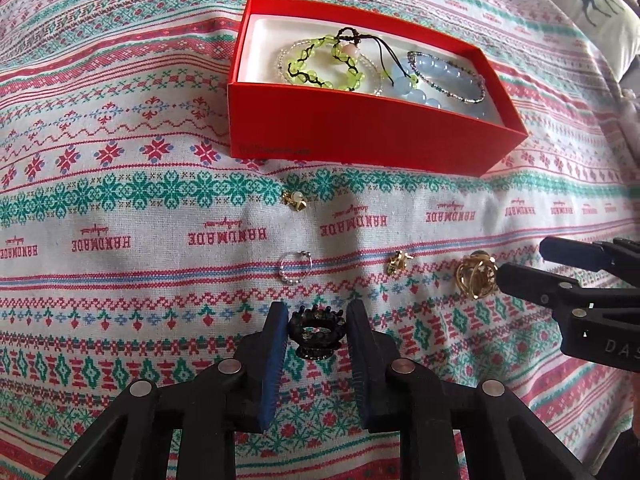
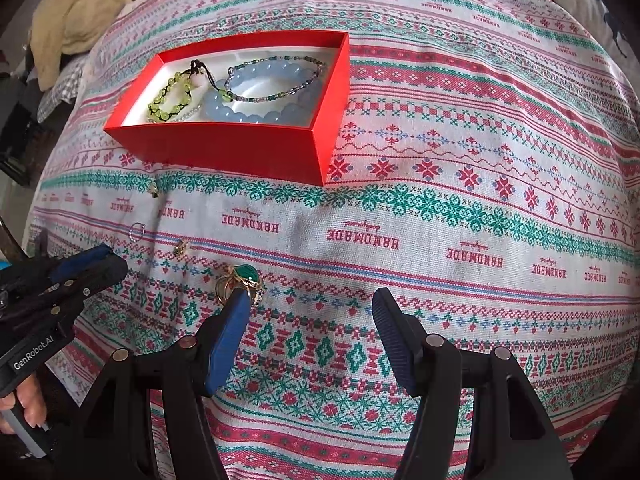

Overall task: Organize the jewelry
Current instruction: 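Grasp the black beaded ring with the left gripper, then lift the black ring with the left gripper while the right gripper grasps the gold ring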

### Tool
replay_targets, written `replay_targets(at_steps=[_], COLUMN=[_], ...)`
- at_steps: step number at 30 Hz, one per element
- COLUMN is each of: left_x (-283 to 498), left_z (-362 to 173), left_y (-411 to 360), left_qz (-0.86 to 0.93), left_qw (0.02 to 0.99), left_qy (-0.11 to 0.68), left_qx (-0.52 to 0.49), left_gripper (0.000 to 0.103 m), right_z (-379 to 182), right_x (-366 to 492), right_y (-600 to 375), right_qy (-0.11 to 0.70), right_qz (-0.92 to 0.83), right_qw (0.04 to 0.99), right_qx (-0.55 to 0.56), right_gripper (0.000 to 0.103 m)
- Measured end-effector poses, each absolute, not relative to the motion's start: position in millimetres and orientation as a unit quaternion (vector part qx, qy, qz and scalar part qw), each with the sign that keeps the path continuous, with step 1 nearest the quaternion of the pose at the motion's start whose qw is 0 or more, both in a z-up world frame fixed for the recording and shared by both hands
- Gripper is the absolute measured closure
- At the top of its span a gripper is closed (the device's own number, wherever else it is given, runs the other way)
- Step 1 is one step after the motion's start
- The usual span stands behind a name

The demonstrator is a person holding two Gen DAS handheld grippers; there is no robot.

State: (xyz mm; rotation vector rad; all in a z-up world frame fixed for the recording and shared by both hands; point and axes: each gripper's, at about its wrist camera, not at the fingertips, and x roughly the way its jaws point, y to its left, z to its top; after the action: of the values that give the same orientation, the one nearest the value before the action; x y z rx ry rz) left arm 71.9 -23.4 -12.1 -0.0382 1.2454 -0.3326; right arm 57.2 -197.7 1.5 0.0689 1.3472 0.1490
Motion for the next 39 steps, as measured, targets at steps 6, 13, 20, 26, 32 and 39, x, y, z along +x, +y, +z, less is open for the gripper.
replay_targets(at_steps=[6, 13, 20, 26, 32, 39], left_x=[69.3, 62.4, 61.3, 62.2, 62.4, 63.2], left_z=[-12.8, -13.8, -15.1, -15.9, -16.7, -16.4], left_y=[-20.7, -9.8, -8.2, -9.5, -10.6, -9.8], left_qz=[-0.154, -0.153, -0.15, -0.15, -0.15, -0.15], left_qw=[0.799, 0.799, 0.797, 0.797, 0.797, 0.798], left_qy=[0.581, 0.582, 0.584, 0.585, 0.584, 0.584], left_qx=[-0.016, -0.012, -0.011, -0.008, -0.008, -0.009], left_gripper=[0.079, 0.079, 0.079, 0.079, 0.079, 0.079], right_z=[-3.6, -9.6, -12.6, -13.9, -11.9, -6.8], right_x=[63.1, 65.7, 73.1, 72.2, 69.3, 71.1], right_y=[-177.7, -154.1, -128.9, -126.5, -128.1, -134.6], right_qy=[0.628, 0.629, 0.624, 0.621, 0.62, 0.619], right_qz=[0.082, 0.091, 0.093, 0.091, 0.094, 0.096], right_qw=[0.773, 0.772, 0.776, 0.778, 0.779, 0.78], right_qx=[0.028, 0.006, -0.021, -0.025, -0.023, -0.008], right_gripper=[0.037, 0.037, 0.037, 0.038, 0.051, 0.073])
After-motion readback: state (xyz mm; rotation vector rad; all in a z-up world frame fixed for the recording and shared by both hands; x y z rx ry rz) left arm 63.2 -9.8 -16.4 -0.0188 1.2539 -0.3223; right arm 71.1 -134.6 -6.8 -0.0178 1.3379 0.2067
